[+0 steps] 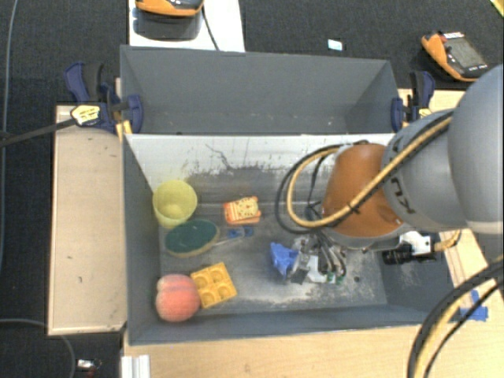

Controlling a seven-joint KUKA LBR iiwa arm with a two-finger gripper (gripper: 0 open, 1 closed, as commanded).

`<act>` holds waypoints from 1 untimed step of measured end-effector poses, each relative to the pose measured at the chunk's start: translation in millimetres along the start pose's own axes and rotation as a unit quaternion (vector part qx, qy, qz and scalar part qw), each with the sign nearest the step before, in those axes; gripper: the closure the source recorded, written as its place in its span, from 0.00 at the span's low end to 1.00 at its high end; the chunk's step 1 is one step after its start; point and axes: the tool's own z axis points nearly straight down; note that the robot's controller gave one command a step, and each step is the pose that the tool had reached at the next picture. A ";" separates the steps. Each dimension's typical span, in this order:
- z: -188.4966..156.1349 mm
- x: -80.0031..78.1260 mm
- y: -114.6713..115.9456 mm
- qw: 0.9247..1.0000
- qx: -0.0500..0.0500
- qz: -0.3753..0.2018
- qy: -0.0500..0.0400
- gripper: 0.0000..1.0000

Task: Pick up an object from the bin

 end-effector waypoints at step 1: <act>-3.5 0.2 0.7 1.000 0.000 -0.007 0.000 1.00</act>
Offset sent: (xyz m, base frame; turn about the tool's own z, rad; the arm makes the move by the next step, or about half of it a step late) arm -0.0135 -0.0150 -0.0001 -0.0940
